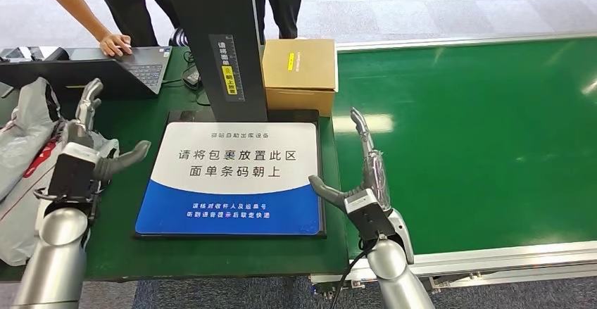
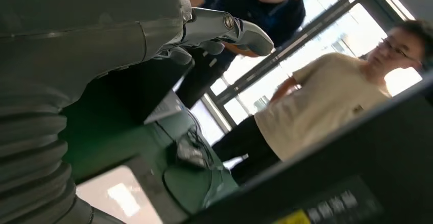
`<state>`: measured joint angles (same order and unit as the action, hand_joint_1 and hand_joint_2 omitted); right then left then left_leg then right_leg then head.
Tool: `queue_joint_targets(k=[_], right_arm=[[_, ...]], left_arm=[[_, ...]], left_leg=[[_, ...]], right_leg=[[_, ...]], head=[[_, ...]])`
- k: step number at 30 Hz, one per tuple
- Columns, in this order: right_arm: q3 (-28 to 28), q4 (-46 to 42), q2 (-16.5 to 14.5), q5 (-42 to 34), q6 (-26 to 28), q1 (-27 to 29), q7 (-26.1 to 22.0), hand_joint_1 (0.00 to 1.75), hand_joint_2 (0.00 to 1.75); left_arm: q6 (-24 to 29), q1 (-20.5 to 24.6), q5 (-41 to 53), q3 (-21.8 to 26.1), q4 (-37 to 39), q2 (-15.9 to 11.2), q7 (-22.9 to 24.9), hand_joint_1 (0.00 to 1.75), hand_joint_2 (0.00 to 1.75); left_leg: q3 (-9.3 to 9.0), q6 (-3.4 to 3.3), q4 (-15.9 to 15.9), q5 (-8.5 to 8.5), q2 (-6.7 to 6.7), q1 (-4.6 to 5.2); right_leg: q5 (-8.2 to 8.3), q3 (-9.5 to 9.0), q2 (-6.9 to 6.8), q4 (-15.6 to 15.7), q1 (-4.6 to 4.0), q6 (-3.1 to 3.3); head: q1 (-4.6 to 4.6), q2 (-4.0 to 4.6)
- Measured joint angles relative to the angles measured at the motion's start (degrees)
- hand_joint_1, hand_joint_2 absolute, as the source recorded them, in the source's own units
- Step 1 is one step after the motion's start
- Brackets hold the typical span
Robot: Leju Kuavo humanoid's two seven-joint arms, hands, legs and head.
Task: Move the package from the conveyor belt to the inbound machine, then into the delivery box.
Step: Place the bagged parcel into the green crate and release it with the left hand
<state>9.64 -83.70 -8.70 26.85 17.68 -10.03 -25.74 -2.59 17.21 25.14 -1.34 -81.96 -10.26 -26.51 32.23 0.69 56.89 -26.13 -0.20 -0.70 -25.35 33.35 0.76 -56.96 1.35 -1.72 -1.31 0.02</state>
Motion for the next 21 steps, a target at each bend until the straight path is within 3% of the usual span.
queue_joint_targets(k=[9, 21], right_arm=[[0.2, 4.6, 0.0, 0.1, -0.2, -2.1, 0.1, 0.00, 1.75], [1.3, 12.6, -1.0, 0.3, 0.2, -5.1, -1.0, 0.00, 1.75]], left_arm=[[-1.8, -6.5, 1.8, -4.6, -4.0, 3.5, -0.9, 0.00, 1.75], [-2.9, -6.7, 1.8, -5.7, -0.8, 8.1, -1.6, 0.00, 1.75]], left_leg=[[0.00, -0.01, 0.0, 0.01, -0.03, 0.00], [0.00, -0.01, 0.0, 0.01, -0.04, 0.00]], right_leg=[[0.01, -0.03, -0.03, 0.0, 0.01, 0.00], [0.01, -0.02, -0.02, 0.0, 0.00, 0.00]], head=[[-0.01, 0.00], [-0.01, 0.00]])
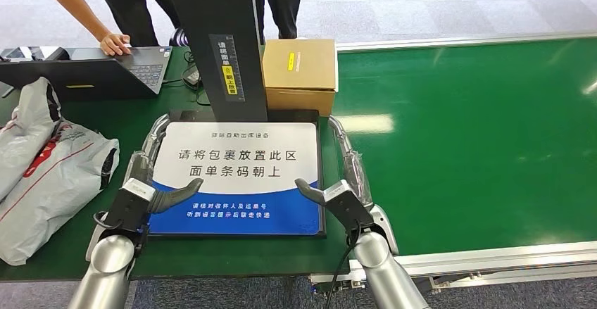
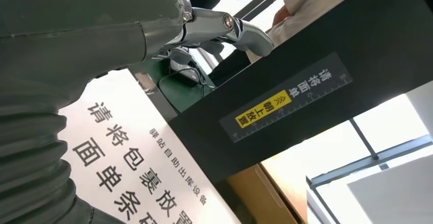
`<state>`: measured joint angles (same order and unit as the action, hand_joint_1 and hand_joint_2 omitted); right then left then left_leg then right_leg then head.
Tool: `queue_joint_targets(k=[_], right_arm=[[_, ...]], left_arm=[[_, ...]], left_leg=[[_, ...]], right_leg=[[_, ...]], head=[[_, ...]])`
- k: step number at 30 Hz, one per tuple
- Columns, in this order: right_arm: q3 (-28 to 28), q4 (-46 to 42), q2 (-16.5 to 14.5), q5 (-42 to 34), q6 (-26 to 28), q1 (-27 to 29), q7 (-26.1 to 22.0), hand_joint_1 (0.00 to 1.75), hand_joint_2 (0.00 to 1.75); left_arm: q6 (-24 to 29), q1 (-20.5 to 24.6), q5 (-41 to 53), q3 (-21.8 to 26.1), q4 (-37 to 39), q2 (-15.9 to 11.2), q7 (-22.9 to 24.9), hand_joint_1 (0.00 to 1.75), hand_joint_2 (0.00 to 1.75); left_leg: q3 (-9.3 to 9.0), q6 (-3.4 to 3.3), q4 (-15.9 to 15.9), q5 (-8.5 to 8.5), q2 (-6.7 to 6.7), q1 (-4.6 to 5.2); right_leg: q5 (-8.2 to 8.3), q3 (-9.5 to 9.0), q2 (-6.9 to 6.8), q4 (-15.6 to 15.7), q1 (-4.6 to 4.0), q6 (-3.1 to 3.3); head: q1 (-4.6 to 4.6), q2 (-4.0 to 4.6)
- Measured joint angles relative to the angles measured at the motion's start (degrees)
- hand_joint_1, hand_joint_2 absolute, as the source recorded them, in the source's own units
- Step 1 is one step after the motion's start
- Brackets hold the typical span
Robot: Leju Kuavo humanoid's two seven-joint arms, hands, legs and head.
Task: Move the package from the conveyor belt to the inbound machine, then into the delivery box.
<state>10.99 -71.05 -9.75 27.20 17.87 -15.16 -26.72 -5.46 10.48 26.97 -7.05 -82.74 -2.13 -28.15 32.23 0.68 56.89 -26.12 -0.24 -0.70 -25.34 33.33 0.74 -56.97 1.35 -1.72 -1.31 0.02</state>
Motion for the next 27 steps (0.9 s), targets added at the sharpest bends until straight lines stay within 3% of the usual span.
queue_joint_targets(k=[13, 27], right_arm=[[2.5, 8.3, -2.7, -2.7, 1.0, -5.2, -3.1, 0.00, 1.75], [5.1, 13.5, -3.4, -5.2, 1.9, -7.7, -4.1, 0.00, 1.75]], left_arm=[[-0.8, 1.6, -0.9, -1.1, 5.4, 2.7, -0.9, 0.00, 1.75], [-2.0, 3.6, -2.2, -1.8, 10.6, 3.8, -1.1, 0.00, 1.75]], left_leg=[[0.00, -0.01, 0.0, 0.01, 0.00, 0.00], [0.01, -0.01, 0.0, 0.01, 0.00, 0.00]], right_leg=[[0.00, 0.00, 0.00, 0.0, 0.00, 0.00], [0.00, 0.00, 0.00, 0.0, 0.00, 0.00]], head=[[0.00, 0.00], [0.00, 0.00]])
